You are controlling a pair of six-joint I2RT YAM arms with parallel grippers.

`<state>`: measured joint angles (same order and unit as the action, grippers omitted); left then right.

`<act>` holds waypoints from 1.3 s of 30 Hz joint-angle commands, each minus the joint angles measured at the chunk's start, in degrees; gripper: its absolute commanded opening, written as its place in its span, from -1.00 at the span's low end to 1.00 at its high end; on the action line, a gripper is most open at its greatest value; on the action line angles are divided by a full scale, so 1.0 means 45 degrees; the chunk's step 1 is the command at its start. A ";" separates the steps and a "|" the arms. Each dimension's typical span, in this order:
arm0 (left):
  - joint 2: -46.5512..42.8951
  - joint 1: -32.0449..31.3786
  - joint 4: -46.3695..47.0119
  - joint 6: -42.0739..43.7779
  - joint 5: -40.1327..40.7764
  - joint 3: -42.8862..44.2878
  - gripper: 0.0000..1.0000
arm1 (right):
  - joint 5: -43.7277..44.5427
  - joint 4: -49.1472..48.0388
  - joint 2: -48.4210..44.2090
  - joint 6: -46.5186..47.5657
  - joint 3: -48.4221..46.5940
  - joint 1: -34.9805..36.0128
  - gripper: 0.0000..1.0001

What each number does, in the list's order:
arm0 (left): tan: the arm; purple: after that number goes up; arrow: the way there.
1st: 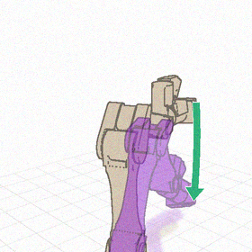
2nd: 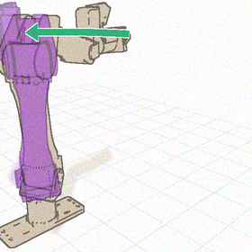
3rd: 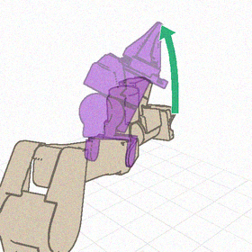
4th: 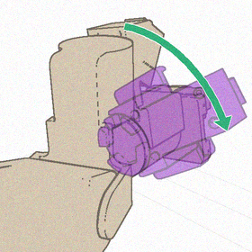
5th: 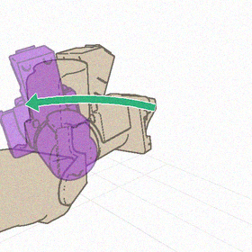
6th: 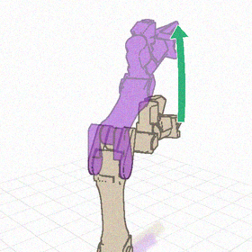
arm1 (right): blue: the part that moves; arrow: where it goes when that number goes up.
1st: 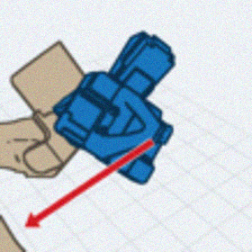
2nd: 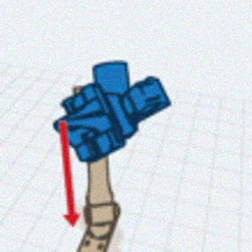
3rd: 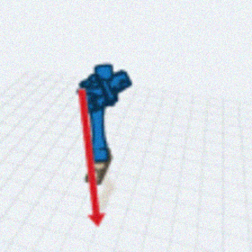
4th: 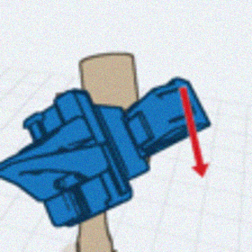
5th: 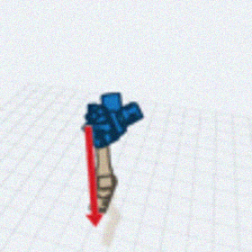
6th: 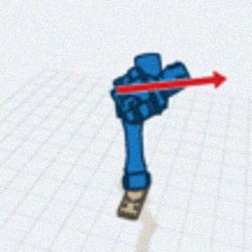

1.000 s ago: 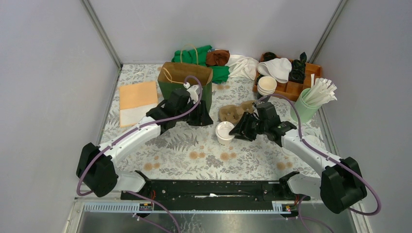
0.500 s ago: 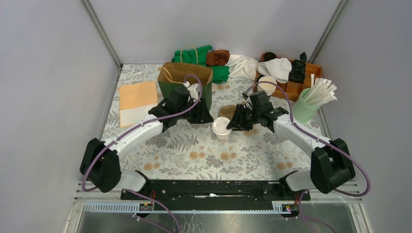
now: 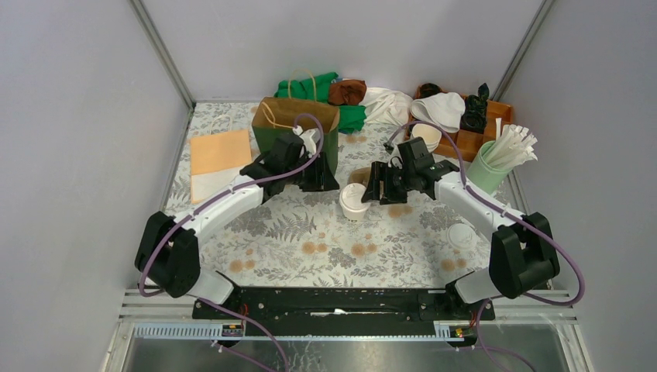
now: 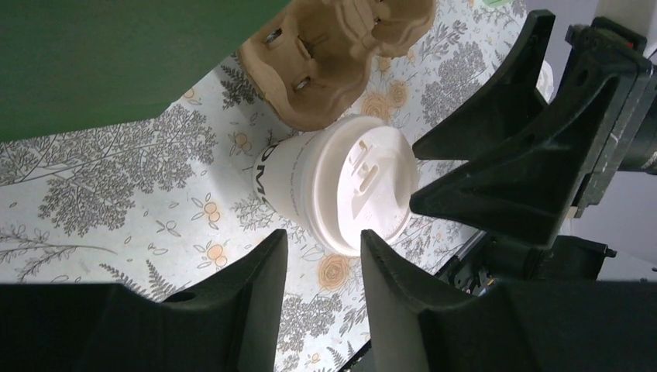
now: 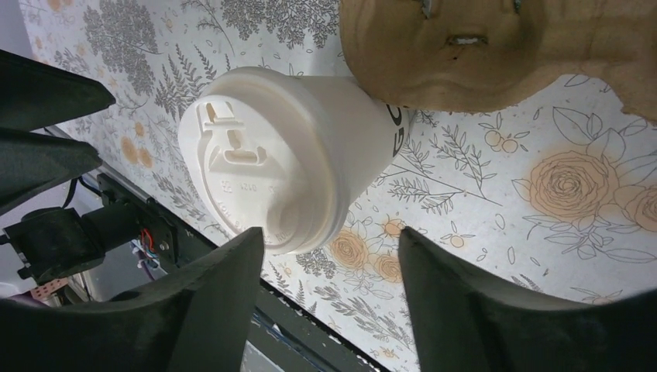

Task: Pack the takeout coffee
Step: Move the coffee cup to the center of the board.

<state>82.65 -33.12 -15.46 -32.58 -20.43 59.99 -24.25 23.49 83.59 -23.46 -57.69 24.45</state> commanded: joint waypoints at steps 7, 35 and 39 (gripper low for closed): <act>0.0959 0.0191 0.1208 0.0047 -0.0512 0.0965 -0.29 | 0.1017 0.0007 -0.2089 -0.1967 0.0687 -0.0066 0.32; 0.2403 0.0396 0.2128 -0.0265 -0.1327 0.1265 -0.45 | 0.0003 -0.3709 -0.2150 -0.6440 0.3388 -0.0072 -0.46; 0.2453 0.0408 0.2128 -0.0295 -0.1432 0.1262 -0.45 | 0.0066 -0.3745 -0.2072 -0.6449 0.3386 -0.0063 -0.48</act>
<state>93.41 -31.68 -9.19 -33.50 -25.06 62.98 -23.46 8.49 73.93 -51.62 -42.13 24.32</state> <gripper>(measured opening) 0.277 0.264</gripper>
